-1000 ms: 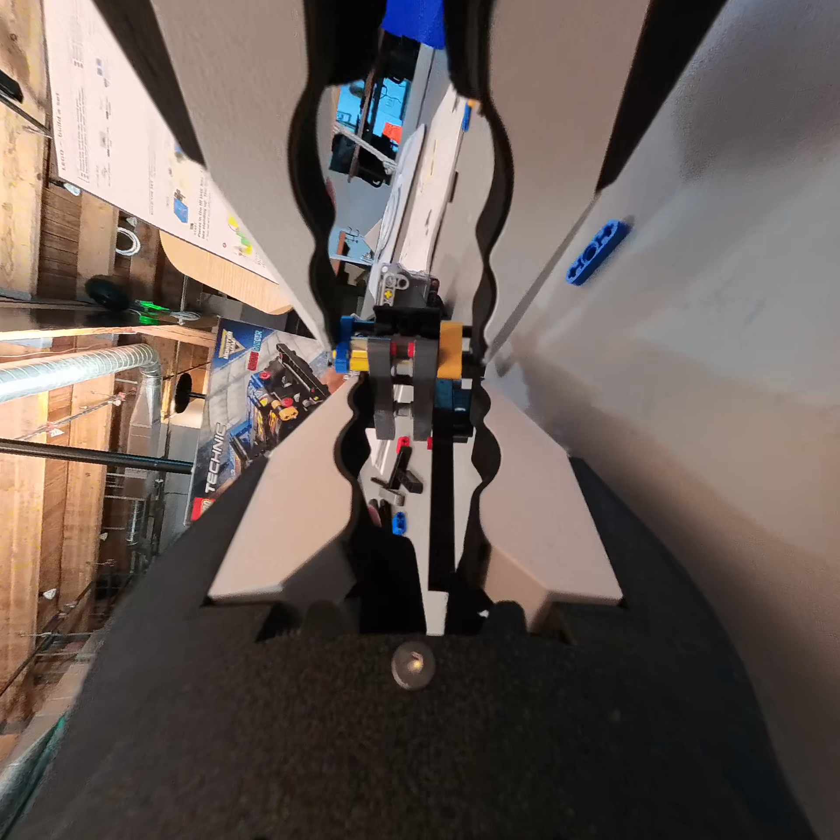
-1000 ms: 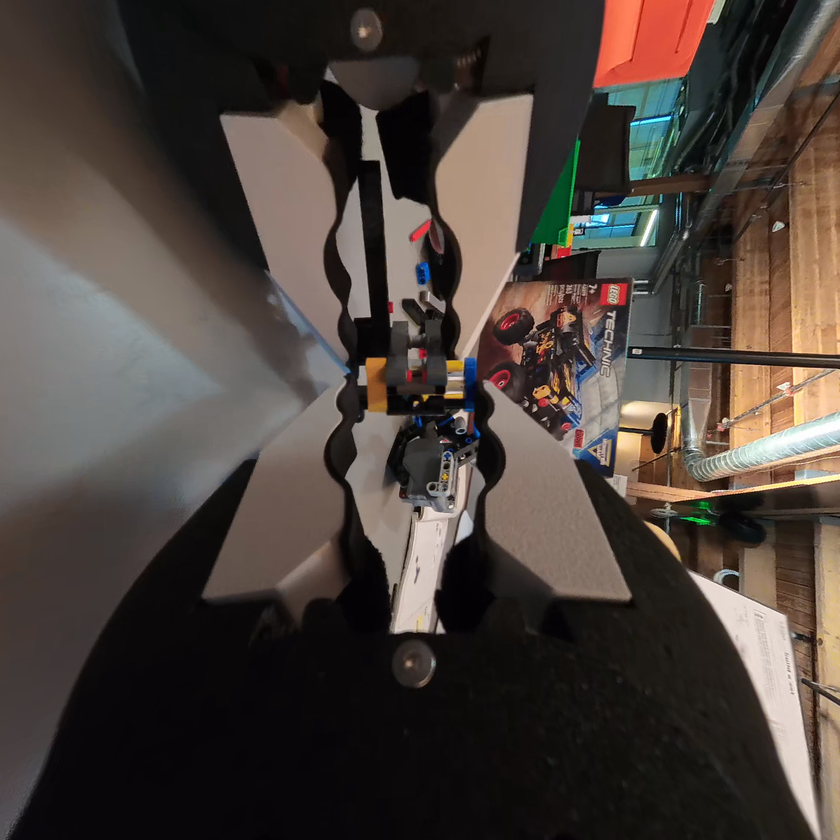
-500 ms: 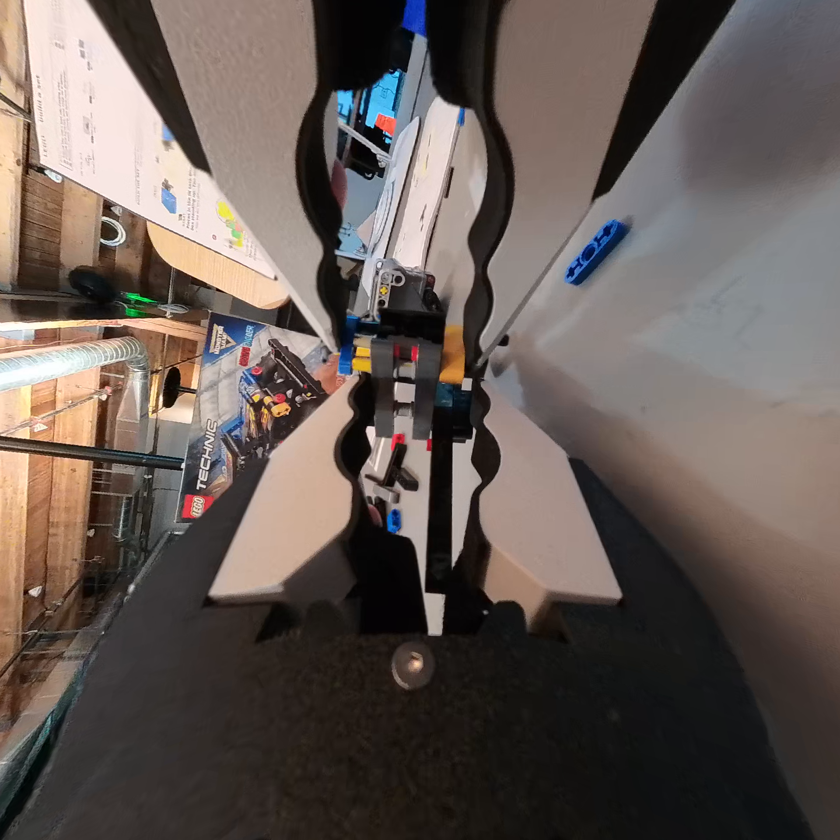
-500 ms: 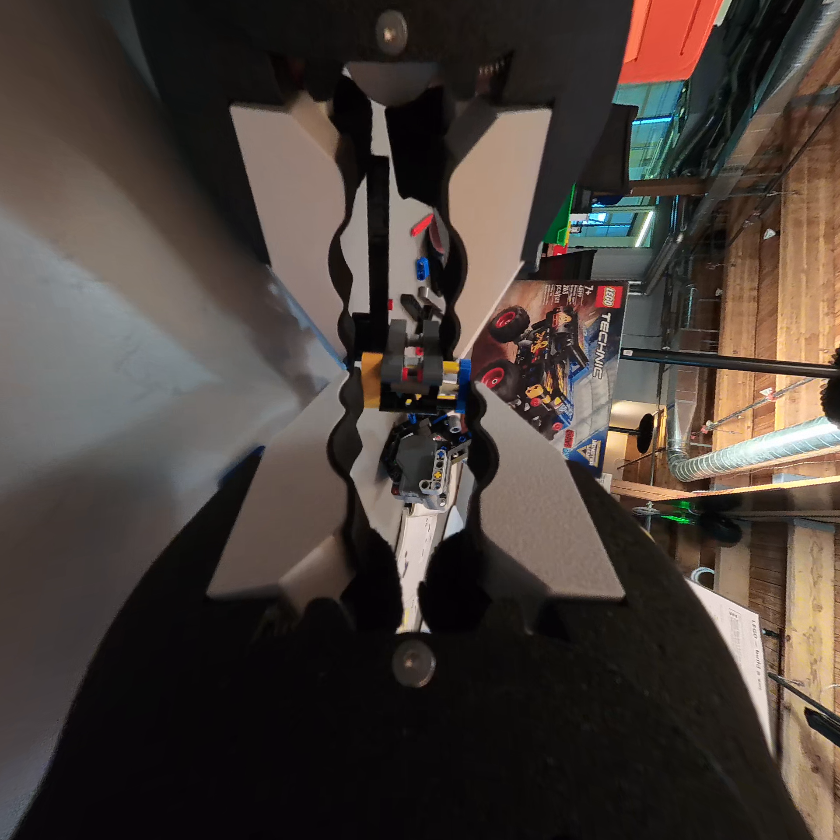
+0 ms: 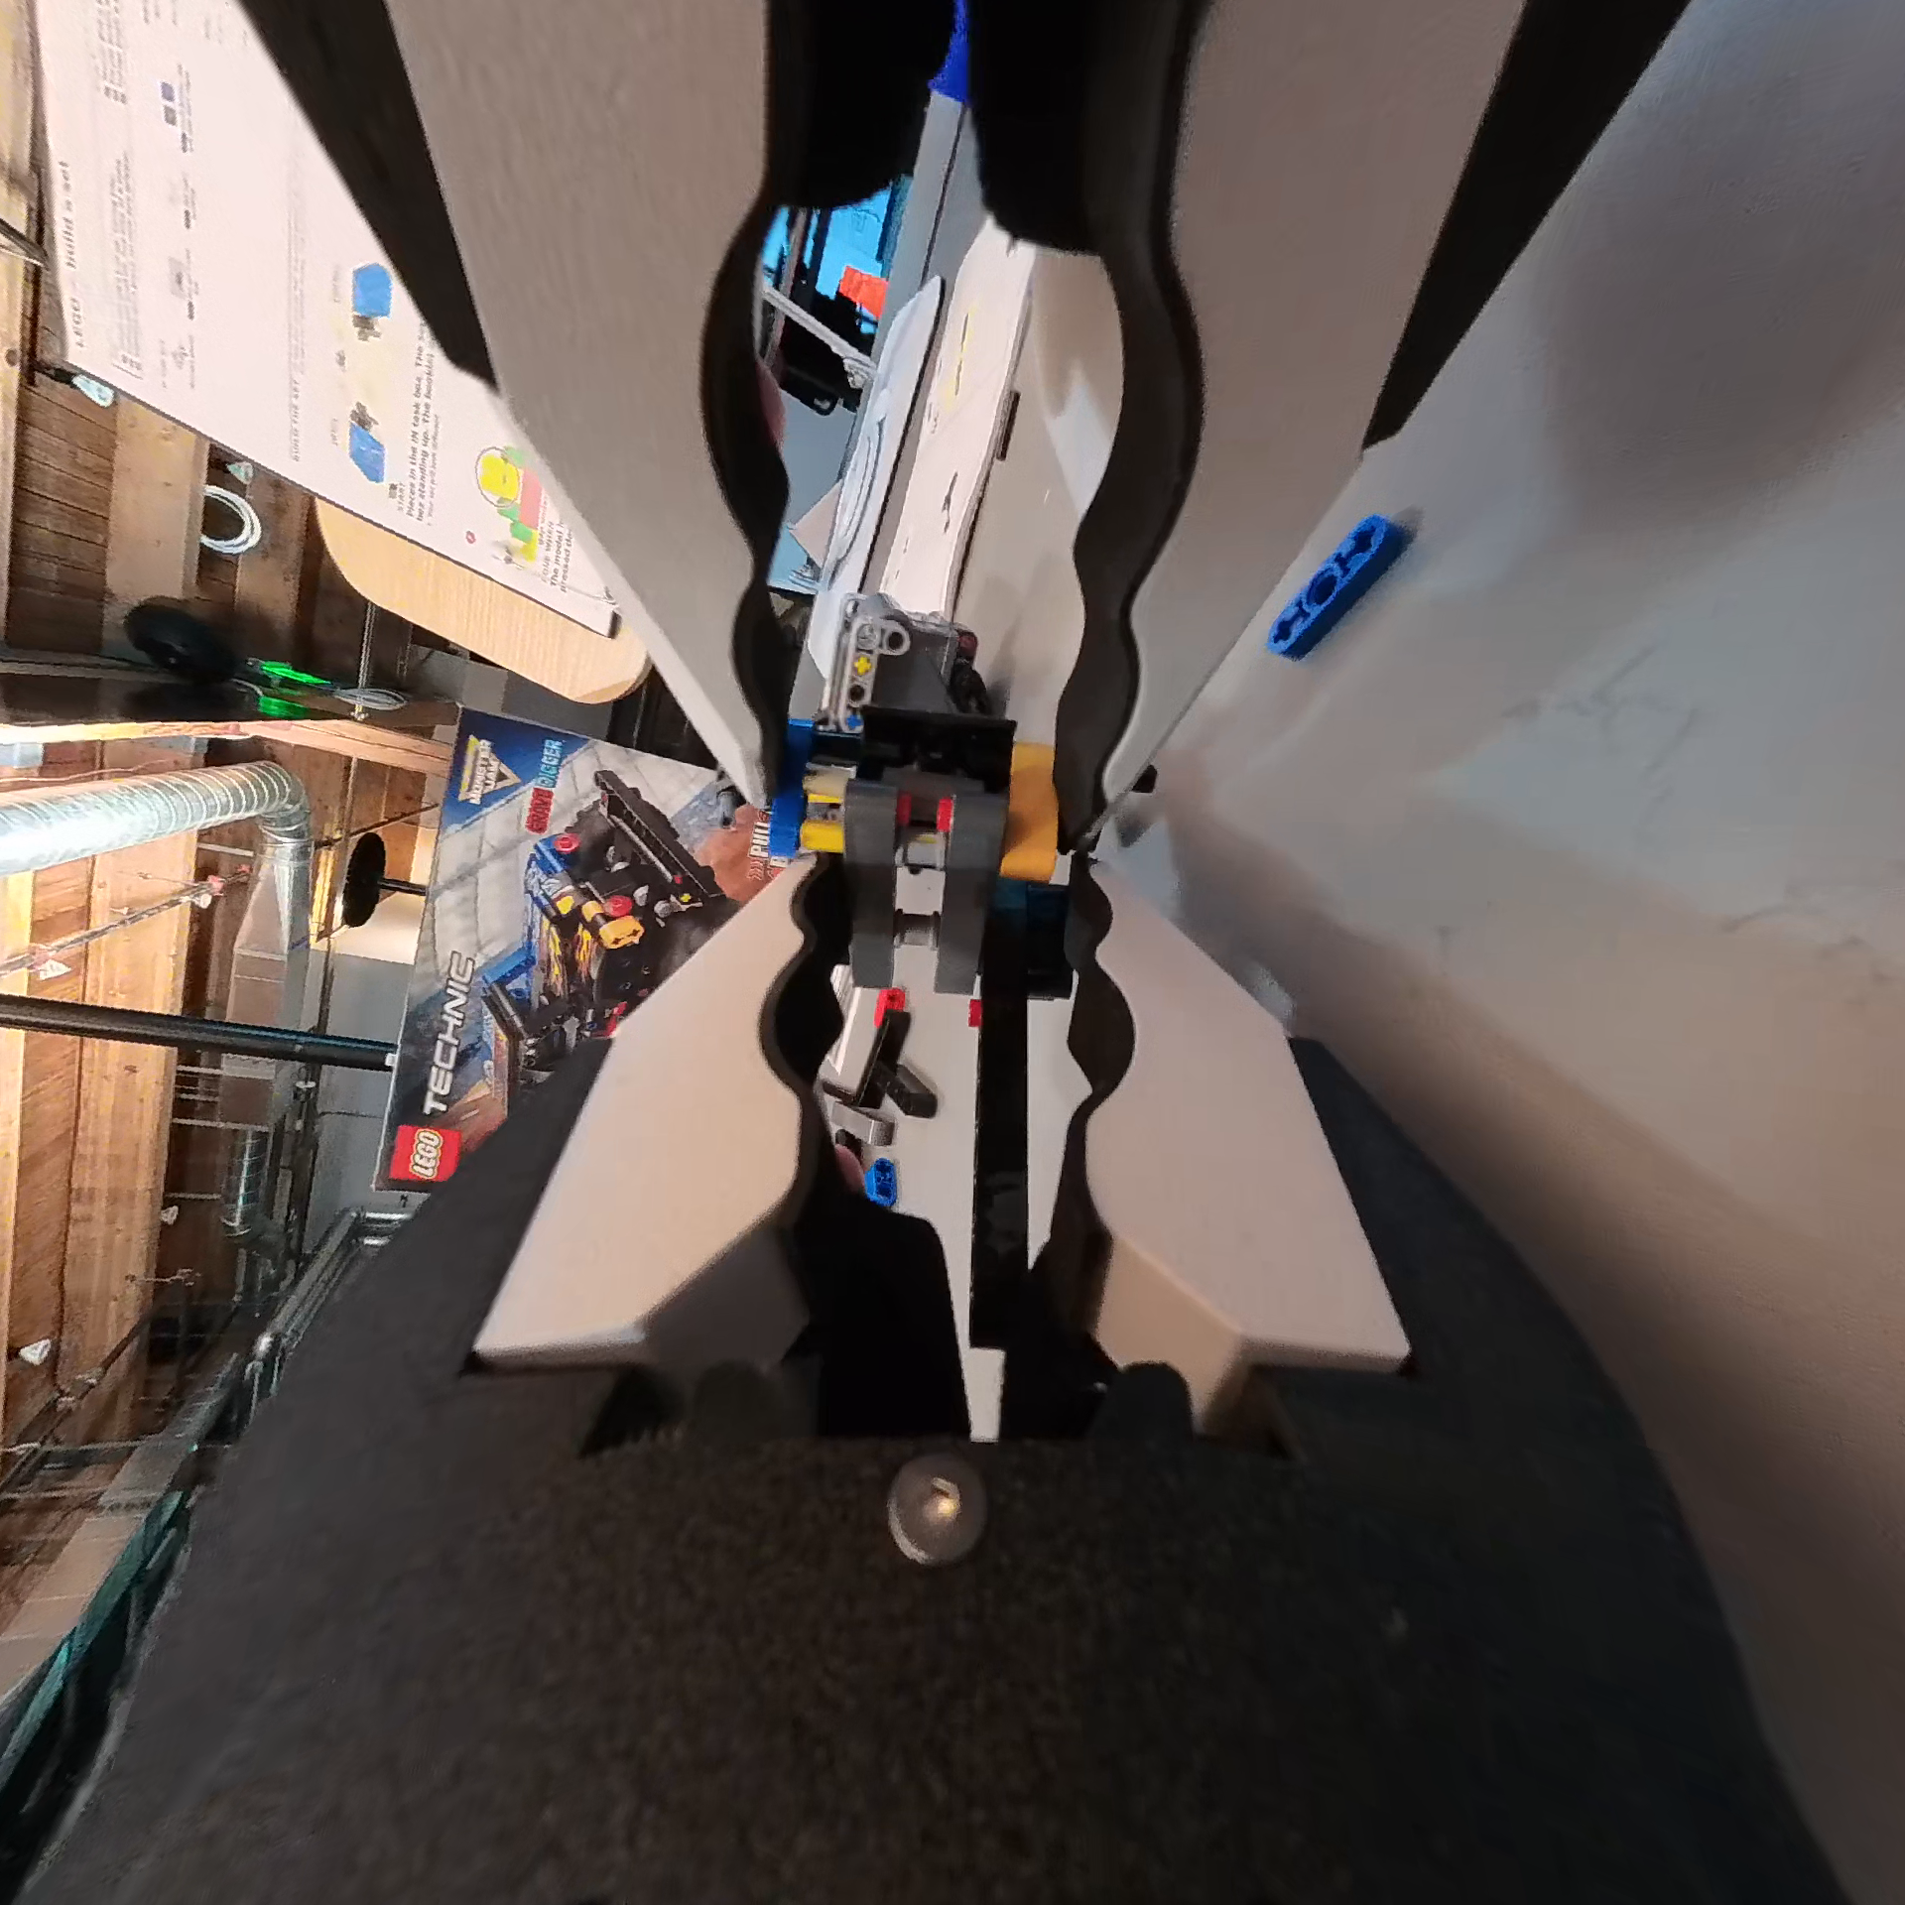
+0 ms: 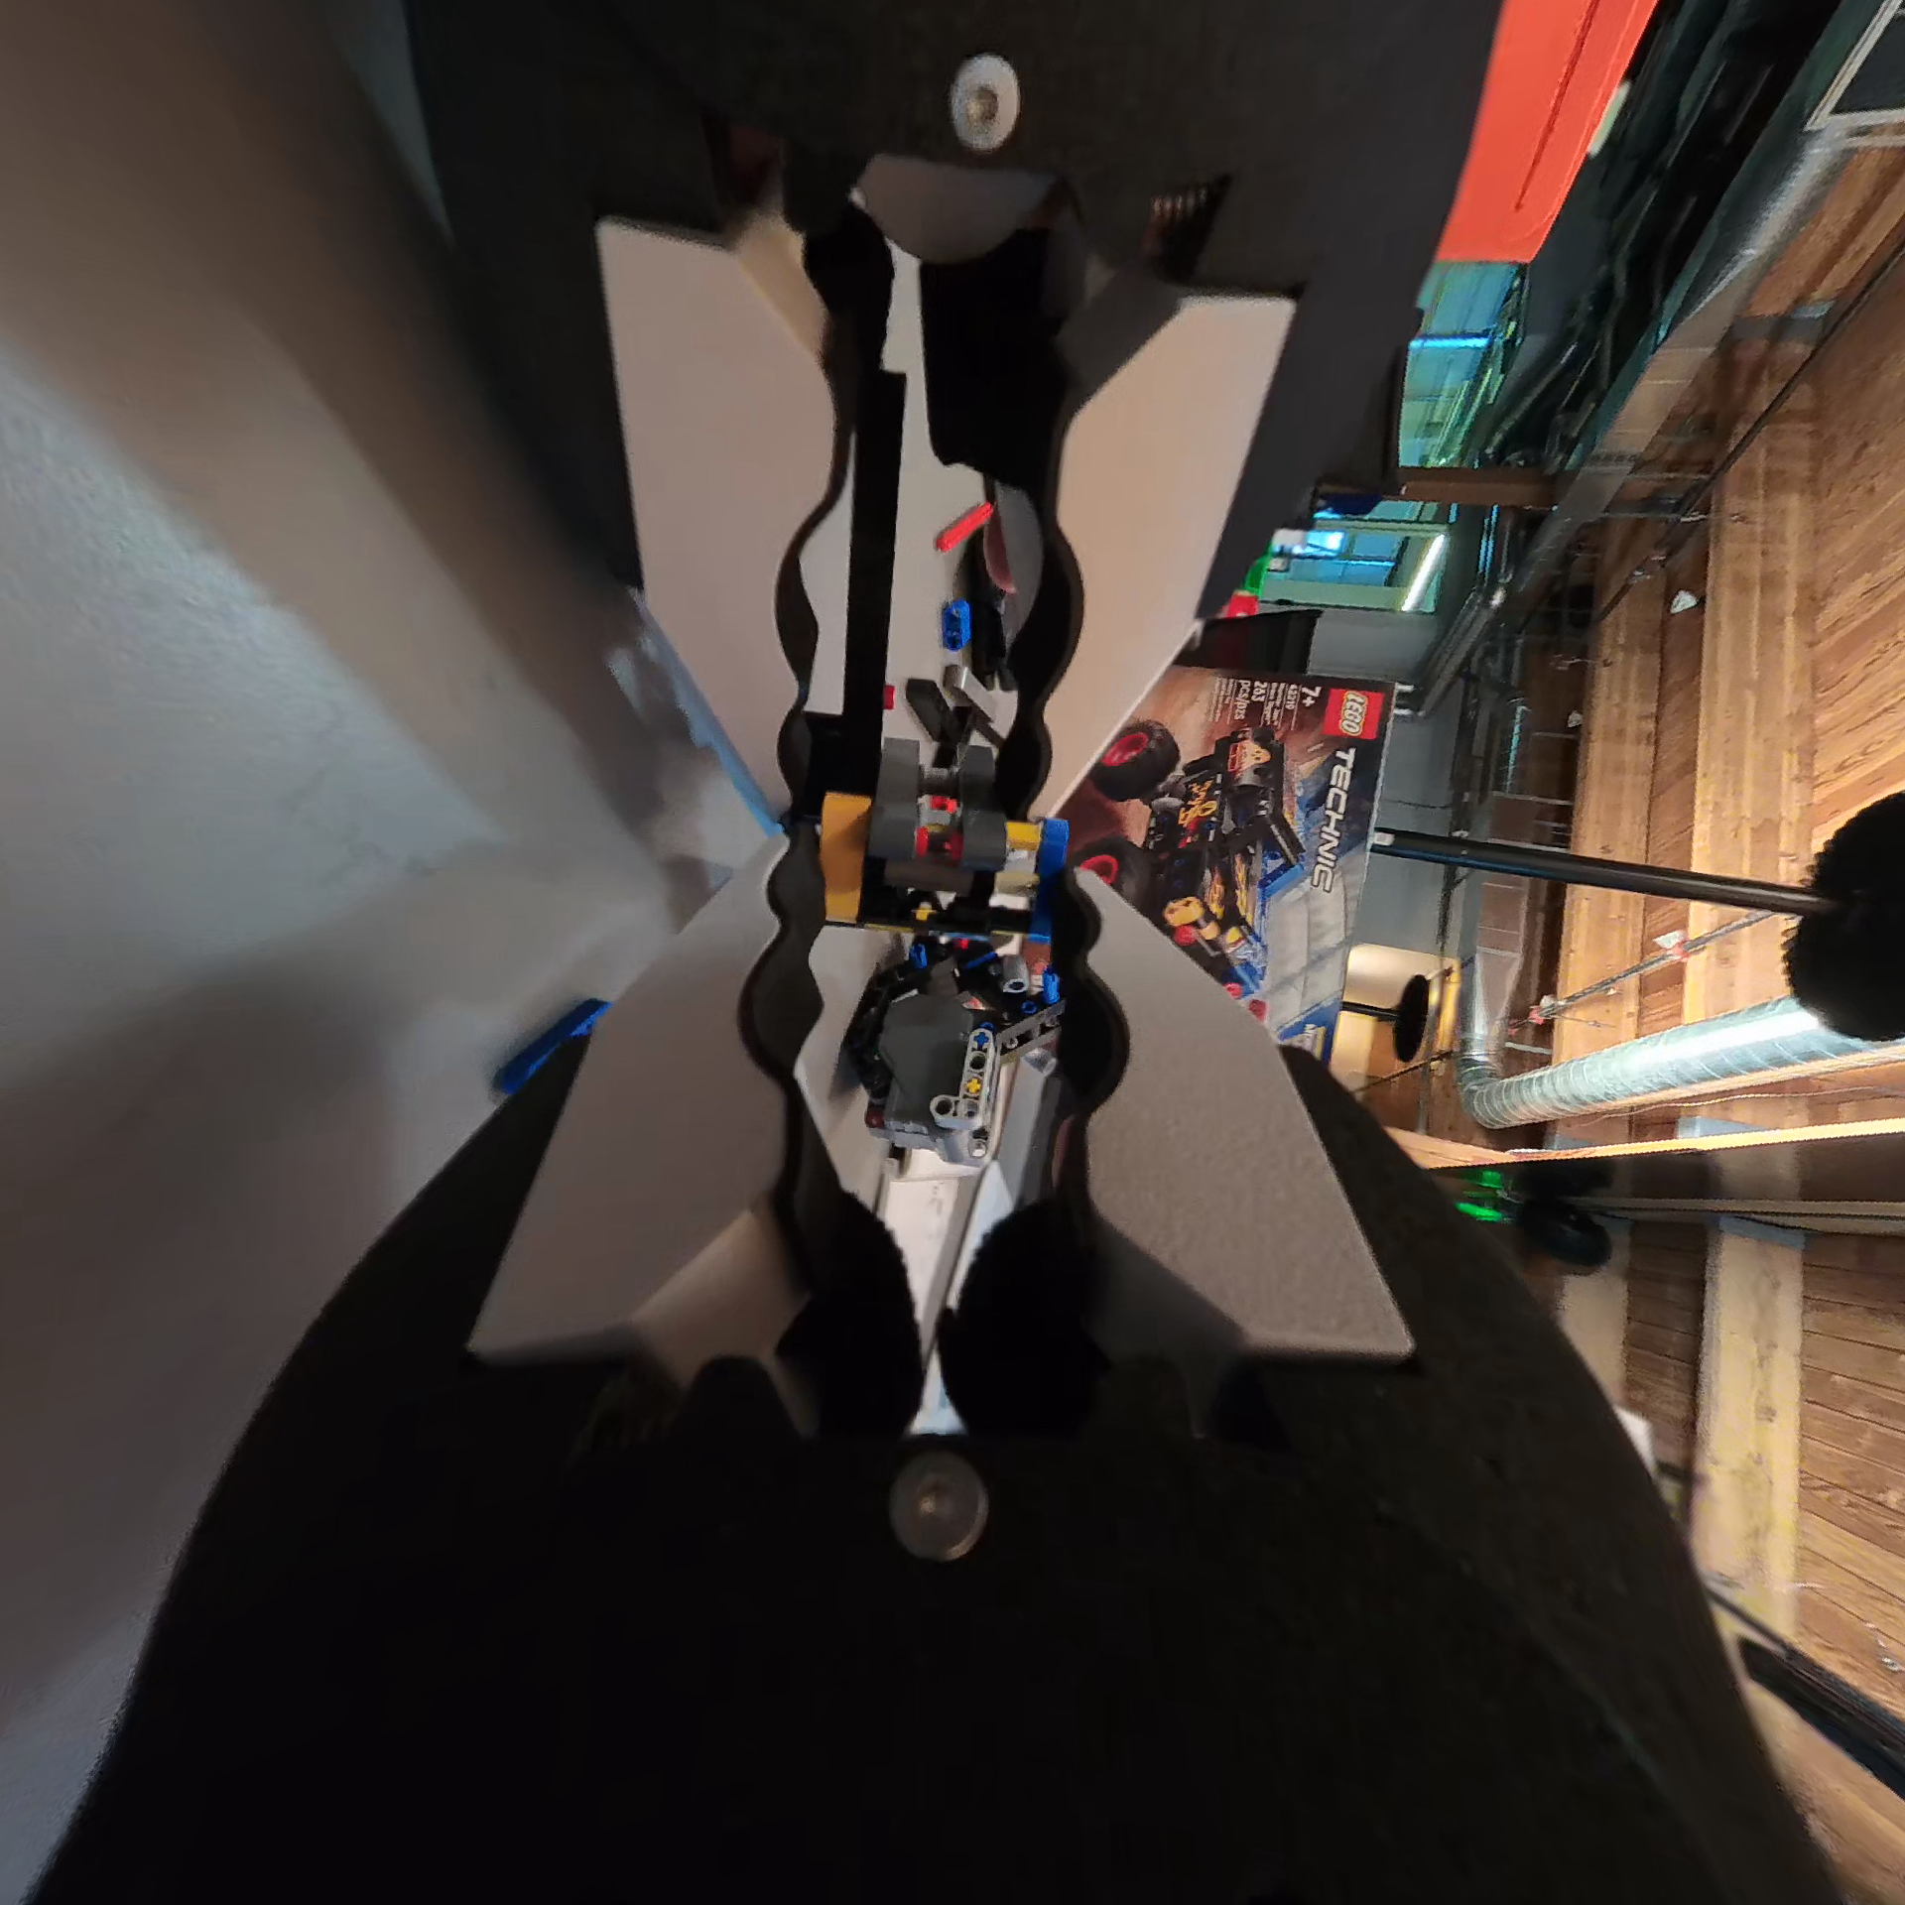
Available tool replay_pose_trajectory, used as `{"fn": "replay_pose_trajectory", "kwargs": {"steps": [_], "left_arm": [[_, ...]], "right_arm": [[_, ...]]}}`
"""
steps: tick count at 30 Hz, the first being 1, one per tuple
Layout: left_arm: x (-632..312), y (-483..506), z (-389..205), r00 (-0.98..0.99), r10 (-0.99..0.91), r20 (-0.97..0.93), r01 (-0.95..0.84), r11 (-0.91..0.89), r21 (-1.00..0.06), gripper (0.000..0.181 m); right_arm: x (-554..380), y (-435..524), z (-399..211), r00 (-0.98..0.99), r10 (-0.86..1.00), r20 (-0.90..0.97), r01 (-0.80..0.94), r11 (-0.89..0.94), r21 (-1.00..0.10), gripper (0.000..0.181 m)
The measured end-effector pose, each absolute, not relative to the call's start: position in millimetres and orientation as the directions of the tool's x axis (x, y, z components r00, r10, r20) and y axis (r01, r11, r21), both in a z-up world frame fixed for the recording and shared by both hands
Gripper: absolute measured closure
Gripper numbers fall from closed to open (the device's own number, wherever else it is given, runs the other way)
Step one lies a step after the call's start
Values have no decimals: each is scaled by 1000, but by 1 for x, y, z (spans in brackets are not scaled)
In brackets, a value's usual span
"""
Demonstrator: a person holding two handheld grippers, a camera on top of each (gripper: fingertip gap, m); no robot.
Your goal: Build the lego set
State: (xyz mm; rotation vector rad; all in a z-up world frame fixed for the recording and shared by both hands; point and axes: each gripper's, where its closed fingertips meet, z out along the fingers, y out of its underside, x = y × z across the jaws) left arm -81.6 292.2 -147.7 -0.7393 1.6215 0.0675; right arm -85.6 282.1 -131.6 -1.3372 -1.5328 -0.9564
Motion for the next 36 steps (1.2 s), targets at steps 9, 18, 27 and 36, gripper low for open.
{"fn": "replay_pose_trajectory", "kwargs": {"steps": [9, 18, 27, 36], "left_arm": [[-81, 295, -148, 4, -397, -918, -498, 795, -346, 140], [-81, 294, -147, -5, -340, -940, -499, 816, -292, 140], [-81, 292, -147, -7, -361, -932, -491, 814, -312, 141], [-80, 290, -152, -41, -337, -940, -512, 815, -270, 141]], "right_arm": [[-87, 284, -129, 13, 311, 950, 993, 111, -50, 132], [-88, 283, -133, -22, 317, 948, 993, 120, -17, 136], [-90, 280, -131, -45, 319, 947, 990, 141, -1, 137], [-88, 277, -136, -55, 349, 936, 989, 145, 4, 138]]}}
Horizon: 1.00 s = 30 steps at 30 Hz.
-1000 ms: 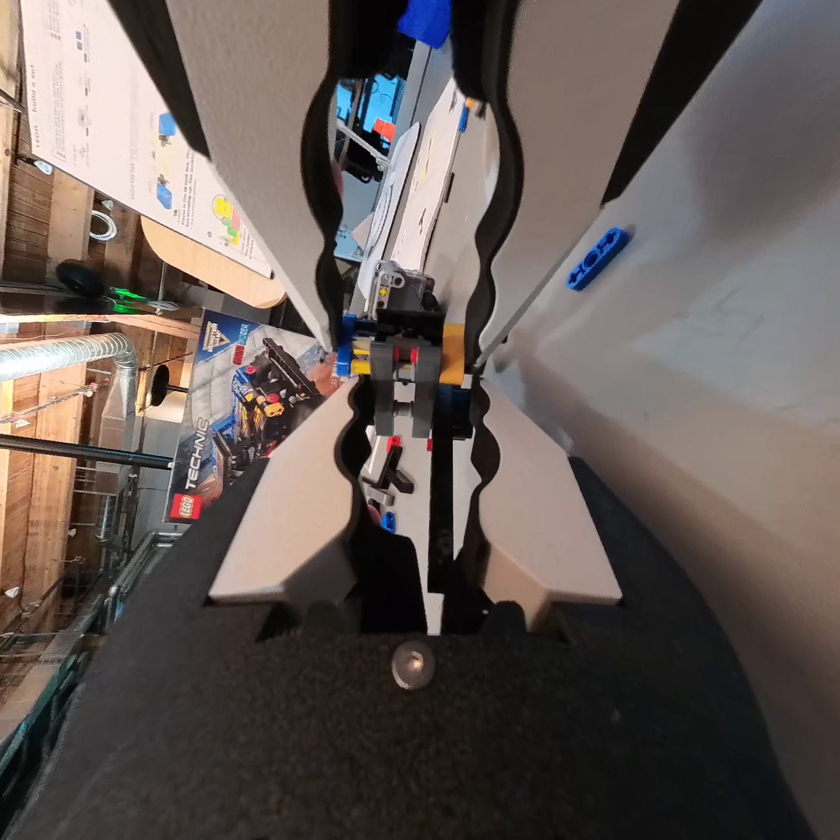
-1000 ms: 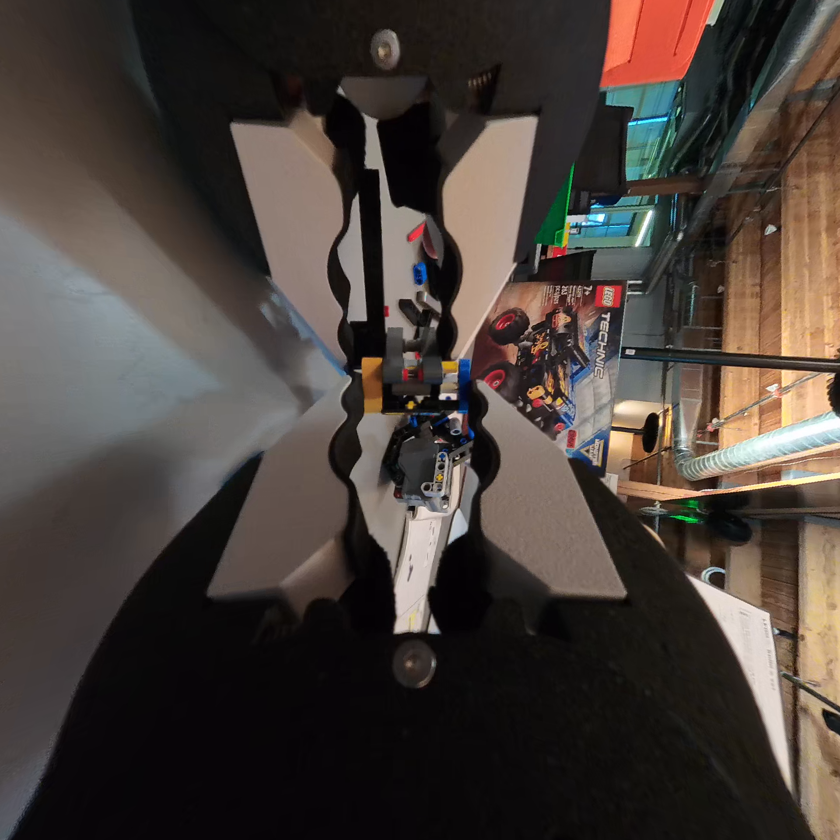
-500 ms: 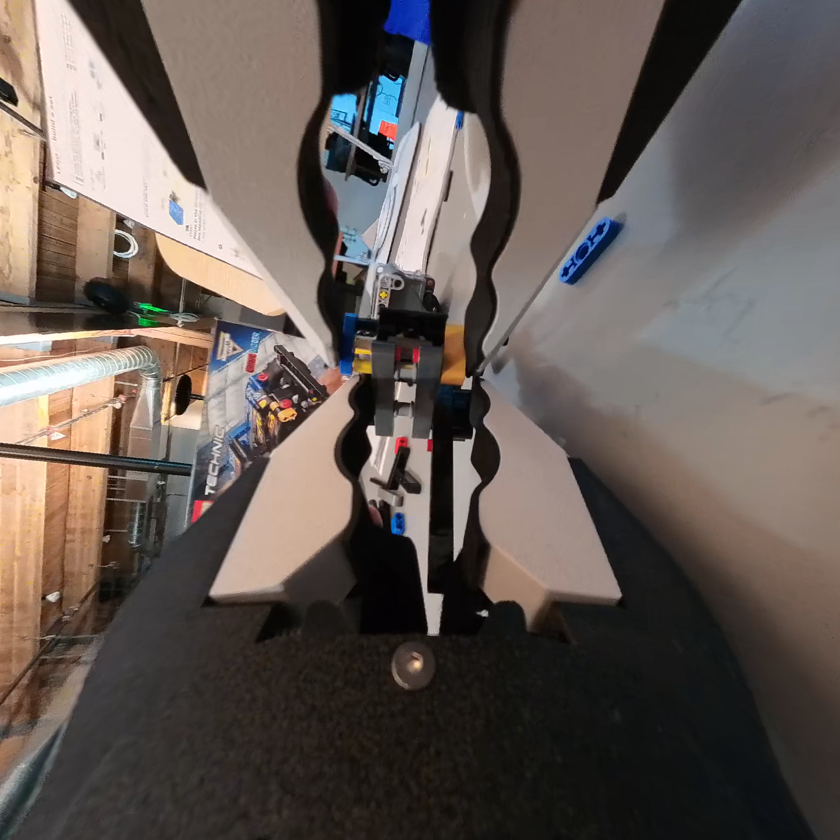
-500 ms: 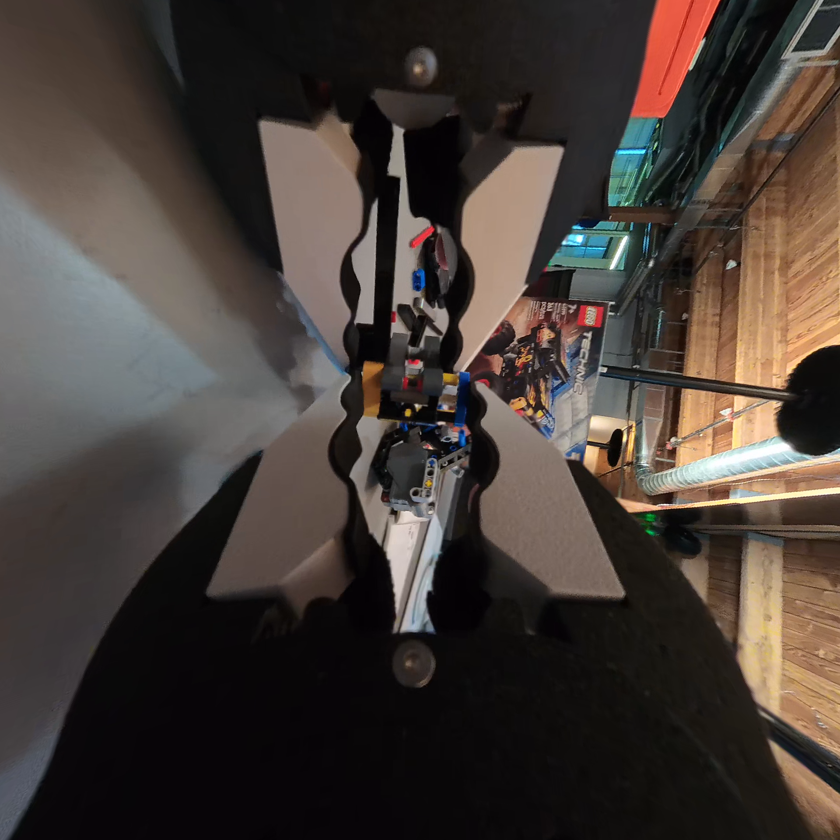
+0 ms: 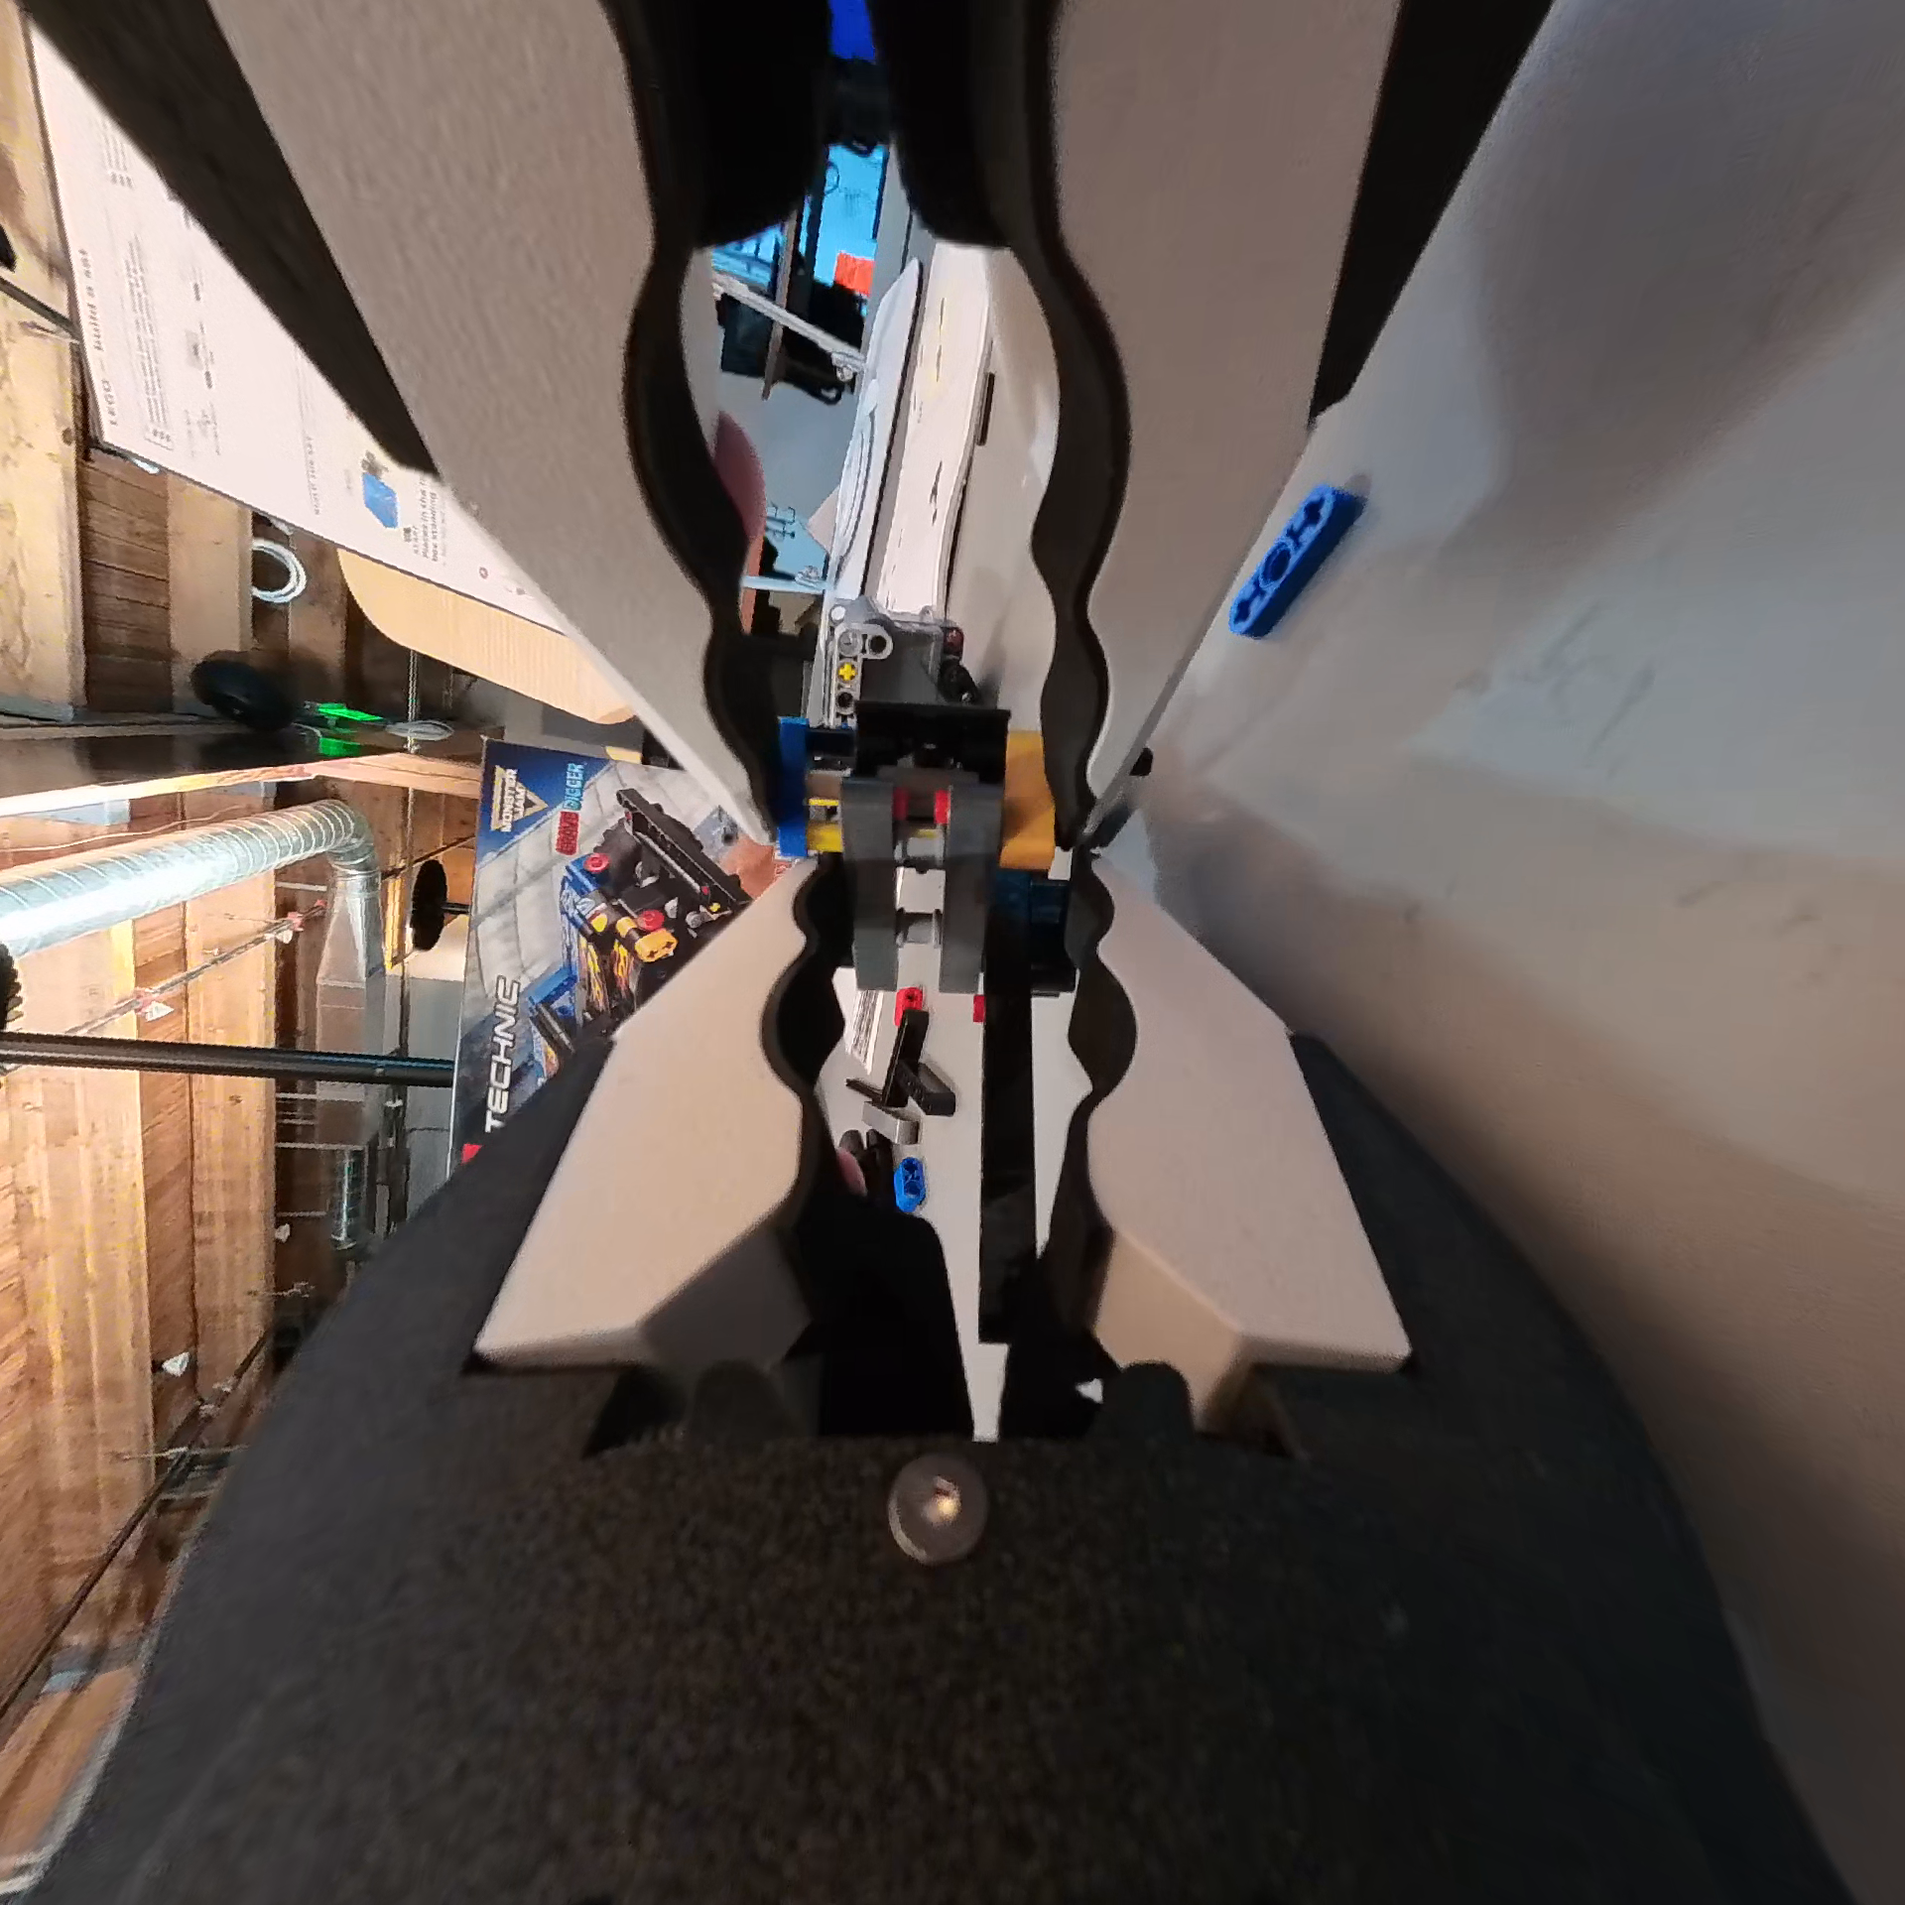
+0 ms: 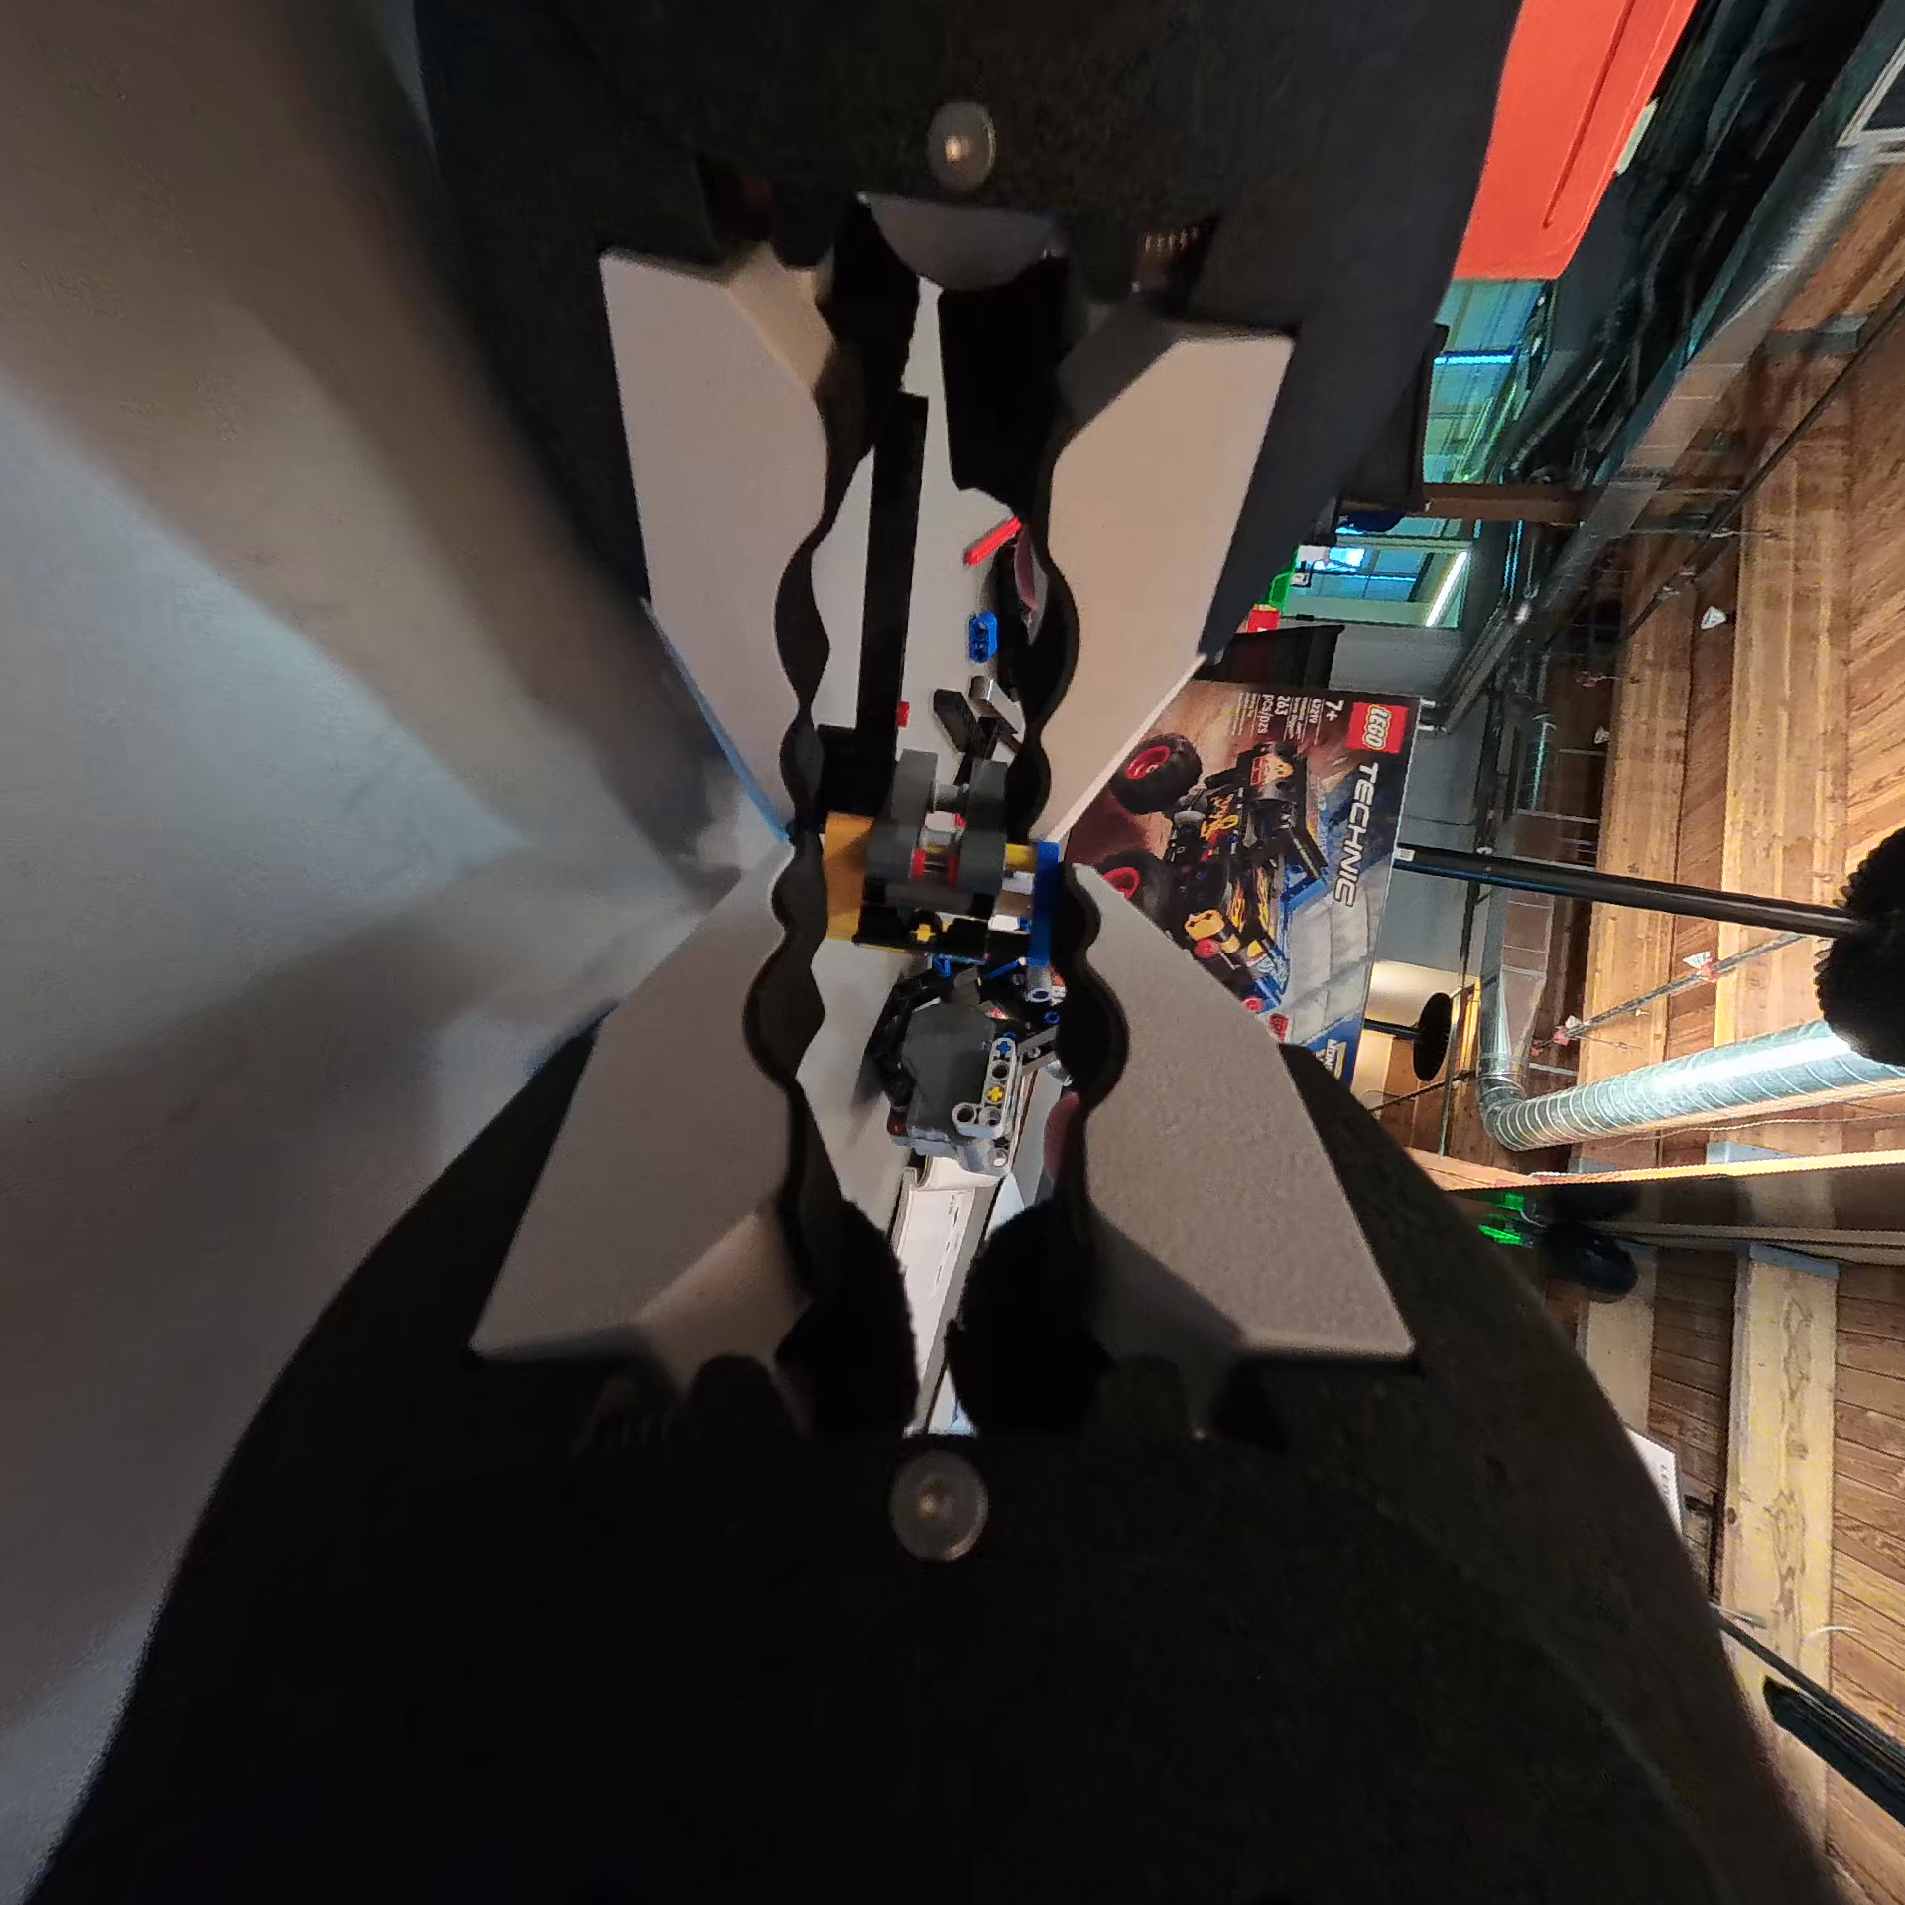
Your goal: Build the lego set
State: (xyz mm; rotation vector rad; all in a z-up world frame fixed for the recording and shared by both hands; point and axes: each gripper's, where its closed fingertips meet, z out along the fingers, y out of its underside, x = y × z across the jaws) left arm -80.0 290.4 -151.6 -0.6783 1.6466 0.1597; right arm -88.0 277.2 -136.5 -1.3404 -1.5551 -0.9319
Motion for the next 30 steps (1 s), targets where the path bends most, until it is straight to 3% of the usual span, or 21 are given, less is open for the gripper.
{"fn": "replay_pose_trajectory", "kwargs": {"steps": [15, 17, 21, 22, 24, 27, 29, 30], "left_arm": [[-84, 297, -142, 22, -282, -959, -518, 817, -252, 141], [-84, 299, -140, 30, -280, -960, -518, 817, -254, 141], [-87, 302, -134, 65, -275, -959, -522, 810, -268, 141], [-89, 305, -129, 85, -245, -966, -530, 810, -252, 141], [-92, 307, -118, 131, -144, -981, -547, 815, -192, 141], [-98, 307, -100, 184, 20, -983, -578, 811, -92, 141], [-101, 304, -91, 213, 93, -973, -583, 811, -50, 141], [-102, 302, -88, 228, 113, -967, -582, 812, -42, 140]], "right_arm": [[-92, 282, -128, -4, 290, 957, 987, 153, -42, 136], [-95, 278, -125, 42, 309, 950, 983, 160, -95, 125], [-100, 272, -103, 102, 277, 956, 965, 204, -162, 129], [-102, 270, -96, 151, 271, 951, 951, 224, -215, 134], [-101, 271, -89, 374, 389, 842, 860, 193, -472, 133], [-94, 280, -74, 706, 560, 433, 524, -2, -852, 125], [-103, 276, -73, 716, 698, 16, 217, -201, -955, 122], [-103, 276, -76, 683, 709, -175, 99, -327, -940, 120]]}}
